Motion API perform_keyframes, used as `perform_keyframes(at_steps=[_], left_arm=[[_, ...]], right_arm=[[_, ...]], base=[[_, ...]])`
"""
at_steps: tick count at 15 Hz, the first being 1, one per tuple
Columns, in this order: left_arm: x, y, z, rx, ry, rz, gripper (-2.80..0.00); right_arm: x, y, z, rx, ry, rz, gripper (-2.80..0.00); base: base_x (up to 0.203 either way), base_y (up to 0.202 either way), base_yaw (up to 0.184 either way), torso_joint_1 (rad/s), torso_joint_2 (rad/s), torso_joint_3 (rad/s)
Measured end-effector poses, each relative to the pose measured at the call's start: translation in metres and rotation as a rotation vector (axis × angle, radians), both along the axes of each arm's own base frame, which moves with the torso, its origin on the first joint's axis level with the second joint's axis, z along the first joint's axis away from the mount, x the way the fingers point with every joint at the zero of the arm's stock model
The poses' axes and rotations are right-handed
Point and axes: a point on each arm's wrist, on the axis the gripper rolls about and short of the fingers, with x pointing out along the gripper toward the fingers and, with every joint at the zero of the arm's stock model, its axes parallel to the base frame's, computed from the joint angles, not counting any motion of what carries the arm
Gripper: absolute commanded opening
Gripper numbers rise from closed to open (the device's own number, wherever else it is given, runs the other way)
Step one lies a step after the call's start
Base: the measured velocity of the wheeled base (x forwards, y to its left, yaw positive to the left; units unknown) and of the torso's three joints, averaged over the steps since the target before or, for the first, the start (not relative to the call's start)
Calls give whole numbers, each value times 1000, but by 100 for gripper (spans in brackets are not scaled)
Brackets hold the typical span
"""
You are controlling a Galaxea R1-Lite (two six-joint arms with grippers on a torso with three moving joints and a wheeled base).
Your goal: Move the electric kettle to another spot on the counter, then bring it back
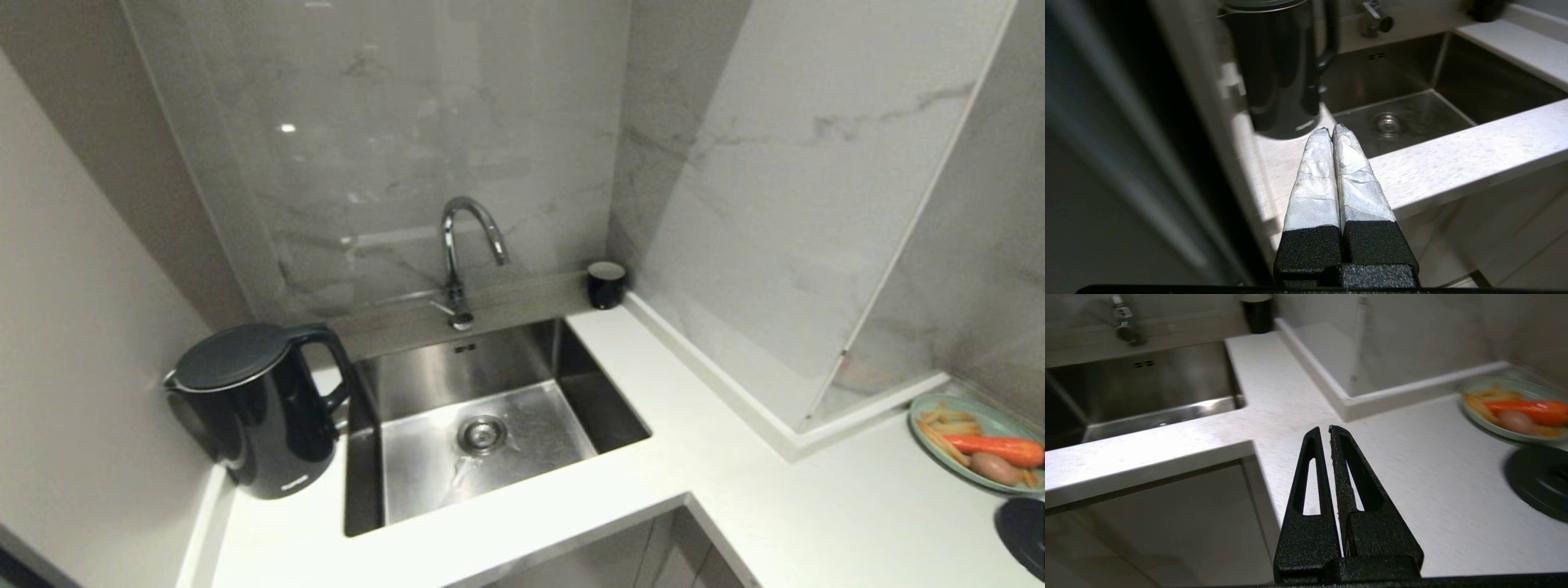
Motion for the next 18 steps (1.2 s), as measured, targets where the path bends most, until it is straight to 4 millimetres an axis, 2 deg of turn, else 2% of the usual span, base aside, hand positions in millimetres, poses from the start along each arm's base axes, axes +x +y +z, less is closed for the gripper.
perform_keyframes(at_steps=[9, 18], left_arm=[[0, 0, 0, 0, -1, 0, -280], [0, 0, 0, 40, -1, 0, -280]], right_arm=[[0, 0, 0, 1, 0, 0, -280], [0, 0, 0, 3, 0, -1, -280]], base=[[-1, -8, 163, 1, 4, 5], [-1, 0, 7, -1, 2, 0]])
